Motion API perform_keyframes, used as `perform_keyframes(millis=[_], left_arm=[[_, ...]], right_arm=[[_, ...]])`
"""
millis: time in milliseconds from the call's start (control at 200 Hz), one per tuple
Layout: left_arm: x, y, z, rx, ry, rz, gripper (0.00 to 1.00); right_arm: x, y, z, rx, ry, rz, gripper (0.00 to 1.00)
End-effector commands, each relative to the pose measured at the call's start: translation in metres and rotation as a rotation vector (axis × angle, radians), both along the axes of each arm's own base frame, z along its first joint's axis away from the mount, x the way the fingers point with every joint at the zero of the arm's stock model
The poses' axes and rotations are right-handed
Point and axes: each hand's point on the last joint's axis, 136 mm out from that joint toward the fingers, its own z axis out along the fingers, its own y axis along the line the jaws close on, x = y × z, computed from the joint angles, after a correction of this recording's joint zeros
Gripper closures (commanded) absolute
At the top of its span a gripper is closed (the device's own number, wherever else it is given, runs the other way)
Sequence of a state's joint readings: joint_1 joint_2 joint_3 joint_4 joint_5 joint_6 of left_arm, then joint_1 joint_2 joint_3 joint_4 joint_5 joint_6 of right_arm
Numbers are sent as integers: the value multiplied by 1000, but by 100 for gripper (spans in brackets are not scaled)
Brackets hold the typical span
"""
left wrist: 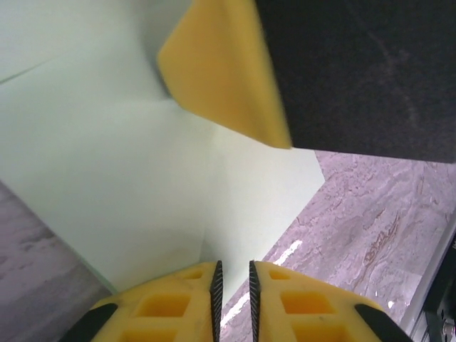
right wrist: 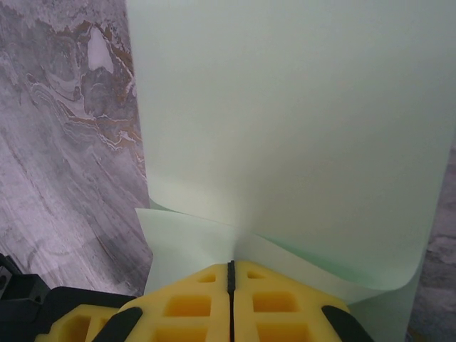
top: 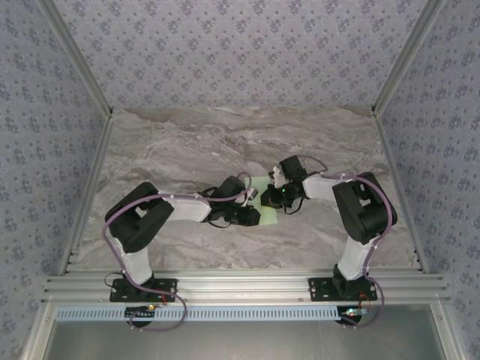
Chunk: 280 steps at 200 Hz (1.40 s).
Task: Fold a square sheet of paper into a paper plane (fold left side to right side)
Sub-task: Fold the triangle a second time at the center of the table.
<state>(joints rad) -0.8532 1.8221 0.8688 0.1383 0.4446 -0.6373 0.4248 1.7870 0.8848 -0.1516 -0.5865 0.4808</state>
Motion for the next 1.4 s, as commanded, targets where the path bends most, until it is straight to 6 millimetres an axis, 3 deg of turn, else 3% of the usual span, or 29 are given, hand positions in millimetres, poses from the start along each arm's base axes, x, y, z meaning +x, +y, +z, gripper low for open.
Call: perform_keyframes(millis=[0, 170, 290, 485, 750, 989, 1394], left_arm=[[-6, 15, -15, 75, 14, 19, 84], [-10, 18, -17, 67, 25, 31, 92], [-11, 20, -18, 65, 28, 38, 95], [-10, 20, -19, 67, 29, 40, 96], [-9, 23, -22, 86, 40, 56, 96], [-9, 28, -32, 103, 82, 83, 97], [-13, 36, -42, 113, 118, 100, 98]], right_arm=[[-6, -12, 4, -31, -6, -16, 96], [-9, -6, 26, 46, -58, 0, 100], [-17, 2, 31, 93, -62, 17, 100], [-25, 15, 25, 107, -52, 50, 100], [-32, 22, 2, 41, -2, 93, 100], [-30, 5, -15, -58, 0, 102, 100], [6, -25, -13, -90, -32, 56, 100]])
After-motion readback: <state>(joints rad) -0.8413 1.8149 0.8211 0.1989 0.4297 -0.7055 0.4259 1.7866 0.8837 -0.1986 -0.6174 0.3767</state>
